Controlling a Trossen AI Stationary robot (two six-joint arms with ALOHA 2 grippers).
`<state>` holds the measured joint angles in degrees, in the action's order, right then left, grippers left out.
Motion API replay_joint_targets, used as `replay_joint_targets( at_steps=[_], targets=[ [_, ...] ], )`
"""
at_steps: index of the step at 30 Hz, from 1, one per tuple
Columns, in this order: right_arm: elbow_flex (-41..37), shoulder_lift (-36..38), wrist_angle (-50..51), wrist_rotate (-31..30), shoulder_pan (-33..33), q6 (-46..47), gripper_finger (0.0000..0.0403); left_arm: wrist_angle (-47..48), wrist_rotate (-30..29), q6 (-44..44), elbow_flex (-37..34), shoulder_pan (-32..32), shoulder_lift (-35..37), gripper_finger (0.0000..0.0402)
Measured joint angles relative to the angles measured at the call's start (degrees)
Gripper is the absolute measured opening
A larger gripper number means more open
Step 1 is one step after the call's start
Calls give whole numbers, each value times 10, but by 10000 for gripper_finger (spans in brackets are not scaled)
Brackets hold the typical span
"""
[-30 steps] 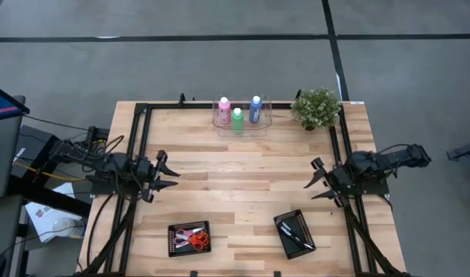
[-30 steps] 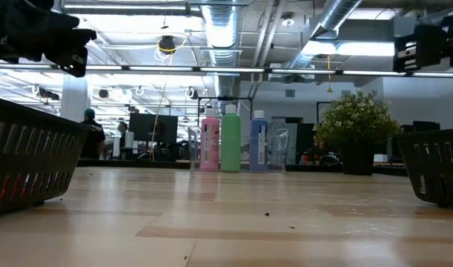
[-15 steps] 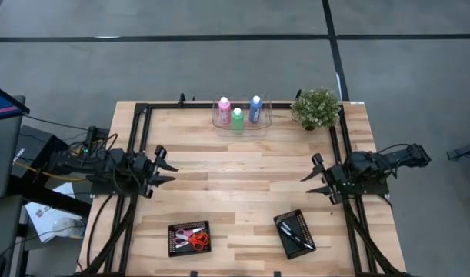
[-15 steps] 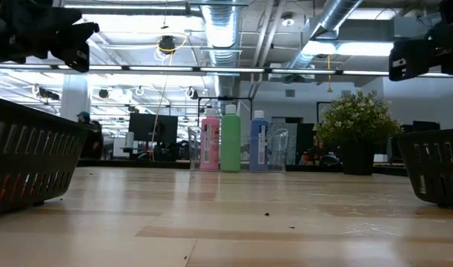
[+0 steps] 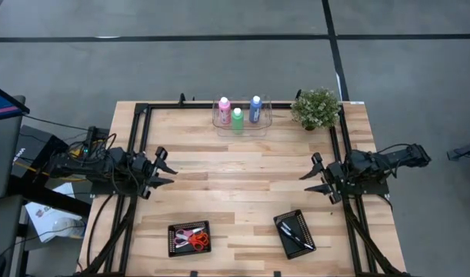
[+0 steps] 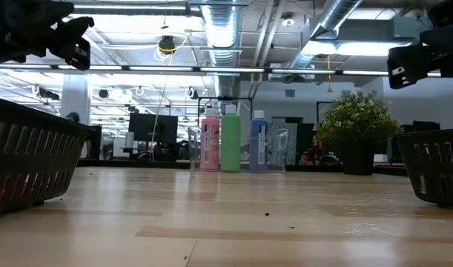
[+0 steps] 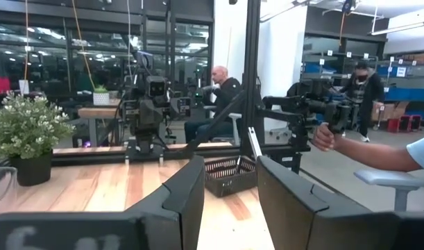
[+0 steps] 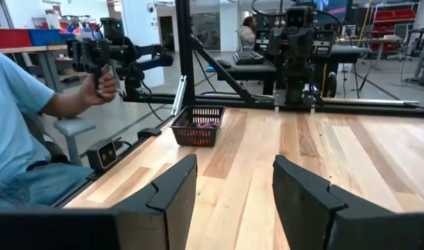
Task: Pick & Place Paint Supplies
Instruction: Return to Home Position
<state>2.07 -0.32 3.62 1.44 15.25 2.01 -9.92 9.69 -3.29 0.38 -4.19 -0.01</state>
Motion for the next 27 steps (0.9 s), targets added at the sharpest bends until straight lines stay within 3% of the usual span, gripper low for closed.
replay_joint_targets(
  at_steps=[27],
  targets=[
    [0,0,0,0,0,10,173,0,0,0,0,0,-71,125]
  ],
)
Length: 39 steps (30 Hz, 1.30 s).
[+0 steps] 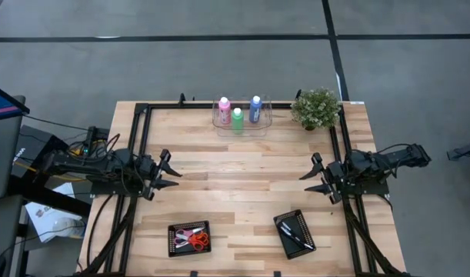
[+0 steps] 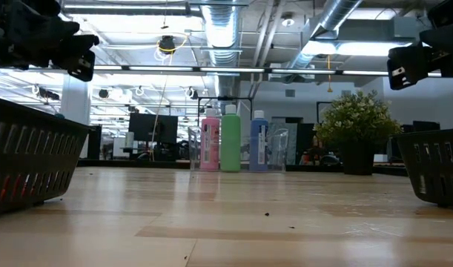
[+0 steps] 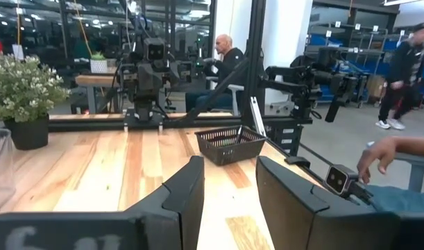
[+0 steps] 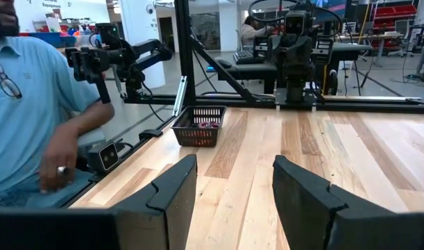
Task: Pick & Place Paint Supplies
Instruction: Return to Home Position
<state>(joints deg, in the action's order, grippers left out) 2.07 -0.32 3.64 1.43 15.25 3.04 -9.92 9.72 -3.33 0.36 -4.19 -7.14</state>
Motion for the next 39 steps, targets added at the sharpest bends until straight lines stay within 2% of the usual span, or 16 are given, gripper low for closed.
replay_joint_targets(
  at_steps=[10,35,39],
  targets=[
    [0,0,0,0,0,0,173,1,0,0,0,0,-25,127],
    [0,0,0,0,0,0,173,-8,0,7,0,0,-26,128],
    [0,0,0,0,0,0,173,-45,0,-31,0,0,-26,126]
  ],
)
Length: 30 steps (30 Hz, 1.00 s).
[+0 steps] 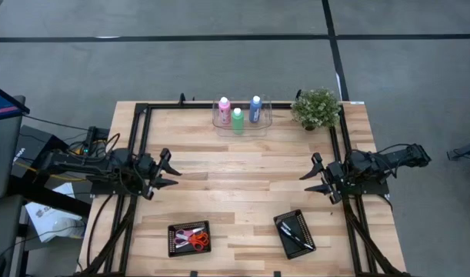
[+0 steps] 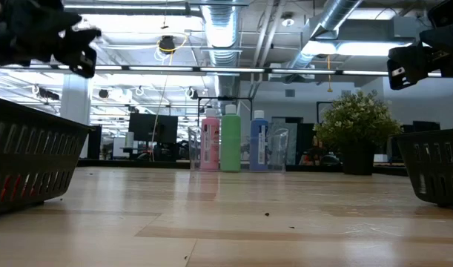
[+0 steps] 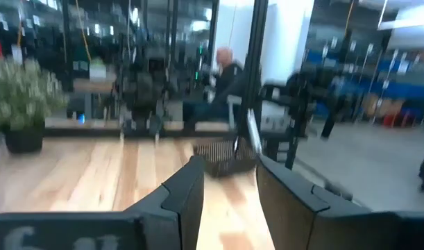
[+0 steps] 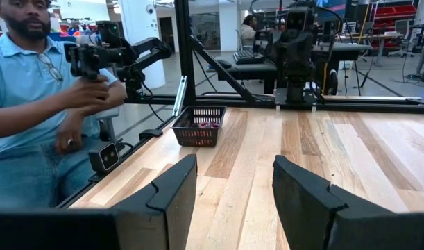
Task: Pick & Place Paint Supplies
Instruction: Return to Home Position
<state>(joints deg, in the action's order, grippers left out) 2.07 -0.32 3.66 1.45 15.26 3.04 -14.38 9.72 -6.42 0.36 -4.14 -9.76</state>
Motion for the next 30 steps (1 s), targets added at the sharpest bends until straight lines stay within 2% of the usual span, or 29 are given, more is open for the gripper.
replay_joint_targets(
  at_steps=[7,30],
  targets=[
    [0,0,0,0,0,0,173,-72,0,0,0,-1,-2,122],
    [0,0,0,0,0,0,173,-77,0,1,0,-1,-2,121]
  ],
)
